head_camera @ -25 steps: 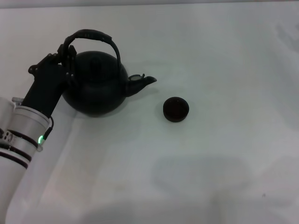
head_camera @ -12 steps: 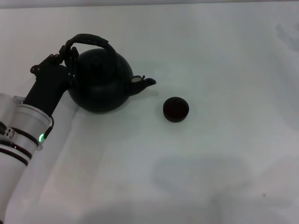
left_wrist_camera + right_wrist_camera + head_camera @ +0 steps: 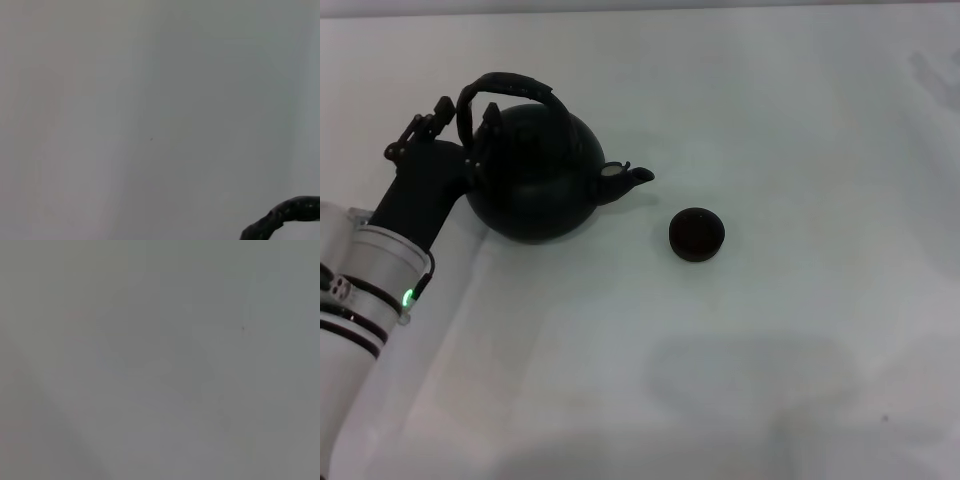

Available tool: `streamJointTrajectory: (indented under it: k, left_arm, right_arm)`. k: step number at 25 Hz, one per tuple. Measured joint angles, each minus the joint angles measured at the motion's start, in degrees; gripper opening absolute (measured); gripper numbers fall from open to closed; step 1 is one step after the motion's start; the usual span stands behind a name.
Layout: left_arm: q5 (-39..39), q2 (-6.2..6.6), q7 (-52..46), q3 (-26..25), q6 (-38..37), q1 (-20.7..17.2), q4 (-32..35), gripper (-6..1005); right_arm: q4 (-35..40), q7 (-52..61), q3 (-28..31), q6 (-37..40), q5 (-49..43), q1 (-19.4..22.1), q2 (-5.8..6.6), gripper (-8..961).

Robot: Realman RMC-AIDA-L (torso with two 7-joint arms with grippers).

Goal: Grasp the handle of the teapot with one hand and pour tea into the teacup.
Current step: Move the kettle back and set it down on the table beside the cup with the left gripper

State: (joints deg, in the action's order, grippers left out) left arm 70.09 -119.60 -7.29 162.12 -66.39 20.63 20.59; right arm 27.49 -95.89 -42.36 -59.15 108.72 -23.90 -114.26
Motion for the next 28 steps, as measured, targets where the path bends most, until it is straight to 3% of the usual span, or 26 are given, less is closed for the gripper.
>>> streamJointTrajectory:
  k: [4, 10, 23, 28]
  left_arm:
    - [-0.30, 0.14, 0.01, 0.09, -0.31, -0.19, 0.31, 557]
    - [-0.46, 0.16, 0.00, 0.50, -1.88, -0.49, 0.49, 711]
    - [-3.71, 0.16, 0.01, 0.66, -3.43, -3.18, 0.68, 703]
    - [-5.42, 0.11, 0.00, 0.65, -6.64, -5.84, 1.11, 700]
  right_arm:
    - [0.02, 0.00, 0.00, 0.00, 0.00, 0.00, 0.00, 872]
    - [0.02, 0.00, 0.00, 0.00, 0.00, 0.14, 0.05, 872]
    - [0.02, 0.00, 0.00, 0.25, -0.07, 0.29, 0.27, 872]
    - [0.02, 0.00, 0.00, 0.51, -0.18, 0.37, 0.27, 872]
